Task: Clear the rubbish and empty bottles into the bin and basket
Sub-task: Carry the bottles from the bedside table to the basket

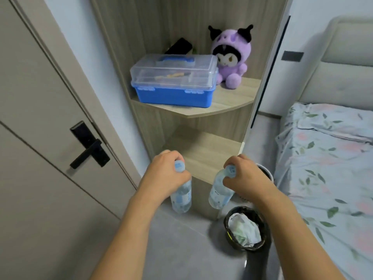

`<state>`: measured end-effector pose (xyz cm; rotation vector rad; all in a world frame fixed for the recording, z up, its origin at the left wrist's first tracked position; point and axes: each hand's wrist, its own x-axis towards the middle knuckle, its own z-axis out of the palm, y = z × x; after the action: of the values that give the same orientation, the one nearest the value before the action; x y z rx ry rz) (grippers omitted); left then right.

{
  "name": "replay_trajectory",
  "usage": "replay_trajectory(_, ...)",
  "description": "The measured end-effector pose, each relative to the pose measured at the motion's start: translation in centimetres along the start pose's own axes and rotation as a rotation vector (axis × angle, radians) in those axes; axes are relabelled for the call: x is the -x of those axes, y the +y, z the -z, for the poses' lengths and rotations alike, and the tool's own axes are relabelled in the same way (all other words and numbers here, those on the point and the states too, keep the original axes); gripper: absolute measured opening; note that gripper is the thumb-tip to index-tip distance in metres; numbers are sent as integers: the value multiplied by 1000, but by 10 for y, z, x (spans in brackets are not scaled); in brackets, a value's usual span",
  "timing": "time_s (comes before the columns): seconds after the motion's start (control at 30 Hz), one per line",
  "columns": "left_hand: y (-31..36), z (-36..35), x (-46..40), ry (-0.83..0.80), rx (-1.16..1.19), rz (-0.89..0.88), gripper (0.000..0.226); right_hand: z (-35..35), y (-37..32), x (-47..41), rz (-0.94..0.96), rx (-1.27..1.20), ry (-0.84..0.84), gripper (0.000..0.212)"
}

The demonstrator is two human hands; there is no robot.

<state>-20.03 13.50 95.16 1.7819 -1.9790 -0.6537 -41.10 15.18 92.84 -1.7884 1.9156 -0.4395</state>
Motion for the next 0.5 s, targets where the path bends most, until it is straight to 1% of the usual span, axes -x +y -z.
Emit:
replay_trajectory(0.1, 39, -32, -42, -64, -12, -93, 11, 26, 47, -14, -96, -30, 61, 30)
replay_trajectory(0.27, 102, -86, -102, -122, 35, -231, 11, 63, 125, -43, -207, -41, 139, 33)
replay_trajectory(0.4, 136, -141, -158, -178, 8, -344, 21, 79, 183, -71, -304, -61, 157, 33)
replay_trajectory(0.5, 152, -189, -205, -218, 8, -380, 24, 81, 233, -100, -400, -71, 164, 34)
